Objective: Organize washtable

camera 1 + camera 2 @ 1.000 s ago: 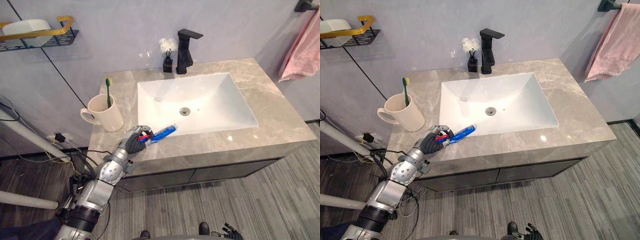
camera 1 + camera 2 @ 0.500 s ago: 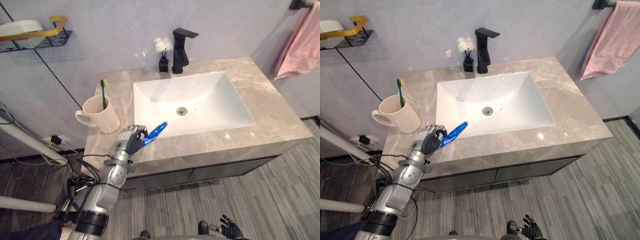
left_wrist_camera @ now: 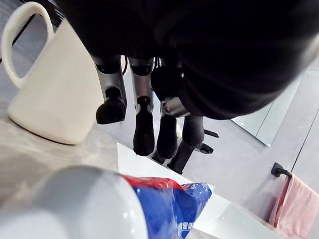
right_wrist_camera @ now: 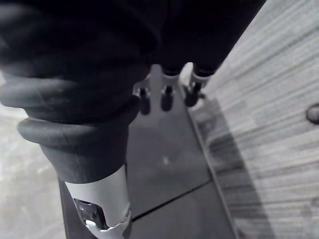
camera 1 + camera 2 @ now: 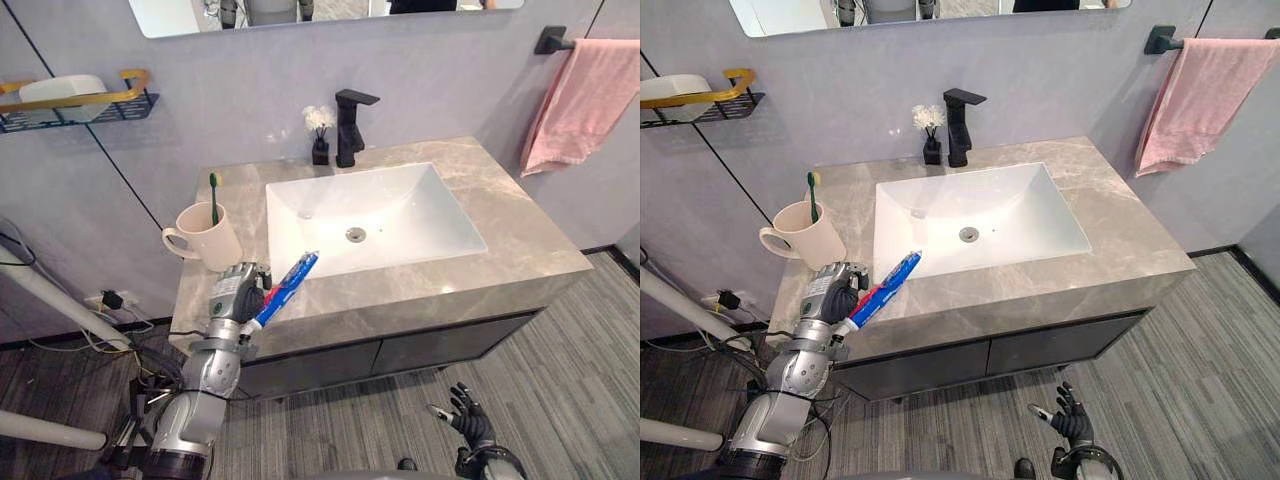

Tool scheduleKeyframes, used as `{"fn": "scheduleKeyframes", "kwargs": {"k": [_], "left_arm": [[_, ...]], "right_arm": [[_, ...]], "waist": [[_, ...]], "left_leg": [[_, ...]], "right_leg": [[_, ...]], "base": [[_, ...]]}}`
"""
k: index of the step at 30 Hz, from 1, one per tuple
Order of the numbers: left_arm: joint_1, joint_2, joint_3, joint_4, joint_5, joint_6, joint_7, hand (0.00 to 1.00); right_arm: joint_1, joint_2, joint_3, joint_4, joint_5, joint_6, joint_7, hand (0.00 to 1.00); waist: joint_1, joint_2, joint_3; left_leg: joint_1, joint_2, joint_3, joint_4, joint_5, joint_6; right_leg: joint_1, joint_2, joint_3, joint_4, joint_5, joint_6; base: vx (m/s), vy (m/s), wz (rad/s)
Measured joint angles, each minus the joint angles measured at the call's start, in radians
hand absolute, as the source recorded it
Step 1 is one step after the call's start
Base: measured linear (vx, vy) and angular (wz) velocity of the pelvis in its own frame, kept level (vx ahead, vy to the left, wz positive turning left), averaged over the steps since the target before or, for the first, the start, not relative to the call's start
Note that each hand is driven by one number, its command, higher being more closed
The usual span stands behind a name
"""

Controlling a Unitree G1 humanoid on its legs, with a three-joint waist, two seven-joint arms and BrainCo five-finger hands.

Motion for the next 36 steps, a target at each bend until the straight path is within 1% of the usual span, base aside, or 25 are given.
{"fn": "scheduleKeyframes", "kwargs": {"k": [7,11,13,15,16,17,18,22,23,26,32,34,36], "left_arm": [[0.0,-0.011,0.006,-0.01,-0.001,0.003,0.007,0.0],[0.045,-0.052,0.035,-0.1,-0.026,0.012,0.001,0.0],[0.065,-0.057,0.036,-0.122,-0.048,0.014,-0.004,0.0],[0.072,-0.063,0.036,-0.122,-0.107,0.021,-0.034,0.0],[0.072,-0.071,0.037,-0.122,-0.139,0.029,-0.049,0.0],[0.072,-0.076,0.037,-0.122,-0.152,0.034,-0.056,0.0],[0.075,-0.085,0.038,-0.122,-0.177,0.042,-0.07,0.0],[0.112,-0.101,0.039,-0.13,-0.244,0.069,-0.113,0.0],[0.125,-0.119,0.04,-0.153,-0.266,0.076,-0.125,0.0],[0.16,-0.152,0.041,-0.221,-0.304,0.08,-0.142,0.0],[0.233,-0.207,0.032,-0.341,-0.364,0.081,-0.201,0.0],[0.234,-0.212,0.017,-0.351,-0.384,0.081,-0.221,0.0],[0.233,-0.212,0.002,-0.351,-0.395,0.081,-0.221,0.0]], "right_arm": [[0.024,0.016,0.003,0.025,0.001,0.0,0.001,0.0],[0.034,0.016,0.003,0.091,0.001,0.004,0.001,0.0],[0.041,0.017,0.004,0.116,0.001,0.011,0.002,0.0],[0.044,0.017,0.007,0.139,0.0,0.022,0.004,0.0],[0.044,0.018,0.008,0.154,0.0,0.026,0.005,0.0],[0.044,0.018,0.008,0.16,-0.001,0.032,0.006,0.0],[0.044,0.019,0.01,0.171,-0.002,0.044,0.007,0.0],[0.044,0.025,0.01,0.181,-0.013,0.052,0.03,0.0],[0.044,0.028,0.008,0.189,-0.013,0.057,0.034,0.0],[0.048,0.033,0.006,0.199,-0.013,0.061,0.045,0.0],[0.061,0.033,-0.003,0.212,-0.011,0.063,0.05,0.0],[0.061,0.034,-0.012,0.228,-0.011,0.063,0.051,0.0],[0.06,0.033,-0.018,0.238,-0.011,0.063,0.051,0.0]], "waist": [[0.001,0.002,-0.008],[0.002,0.01,-0.019],[0.003,0.012,-0.02],[0.007,0.011,-0.021],[0.021,0.009,-0.022],[0.025,0.009,-0.023],[0.027,0.008,-0.023],[0.027,0.007,-0.024],[0.028,0.004,-0.024],[0.028,0.0,-0.027],[0.032,0.0,-0.028],[0.035,0.0,-0.028],[0.035,0.0,-0.028]], "left_leg": [[-0.01,-0.001,-0.006,0.001,0.001,0.0],[-0.017,-0.002,-0.015,-0.001,0.002,0.0],[-0.017,-0.003,-0.028,-0.001,0.003,0.001],[-0.017,-0.005,-0.044,-0.001,0.005,0.002],[-0.017,-0.007,-0.047,-0.002,0.008,0.003],[-0.017,-0.008,-0.049,-0.002,0.008,0.004],[-0.017,-0.009,-0.059,-0.002,0.011,0.005],[-0.018,-0.008,-0.066,-0.006,0.019,0.004],[-0.019,-0.008,-0.067,-0.006,0.022,0.002],[-0.027,-0.005,-0.068,-0.008,0.024,0.0],[-0.019,-0.004,-0.064,-0.037,0.035,-0.006],[-0.019,-0.004,-0.062,-0.037,0.035,-0.005],[-0.019,-0.004,-0.062,-0.037,0.036,-0.004]], "right_leg": [[-0.017,0.0,0.001,-0.001,0.01,-0.002],[-0.014,-0.001,-0.011,-0.001,0.01,-0.002],[-0.004,-0.002,-0.031,-0.001,0.01,-0.002],[0.003,-0.004,-0.058,-0.001,0.009,-0.002],[0.004,-0.006,-0.064,-0.001,0.009,-0.002],[0.006,-0.007,-0.068,-0.001,0.009,-0.002],[0.017,-0.008,-0.08,-0.001,0.009,-0.003],[0.021,-0.008,-0.086,-0.001,0.009,-0.003],[0.02,-0.007,-0.086,-0.001,0.009,-0.003],[0.021,-0.005,-0.086,-0.001,0.009,-0.002],[0.02,-0.004,-0.088,-0.001,0.008,-0.001],[0.02,-0.004,-0.088,-0.001,0.009,0.0],[0.02,-0.005,-0.088,-0.001,0.008,0.0]], "base": [[-0.06,-0.022,-0.01],[0.02,-0.01,0.06],[0.02,-0.012,0.2],[-0.01,-0.009,0.2],[-0.02,-0.004,0.1],[-0.02,-0.008,0.15],[-0.02,-0.011,0.18],[-0.04,-0.016,0.07],[-0.05,-0.025,0.02],[-0.06,-0.023,0.03],[-0.02,-0.006,0.02],[0.0,0.0,0.0],[0.0,0.0,0.0]]}}
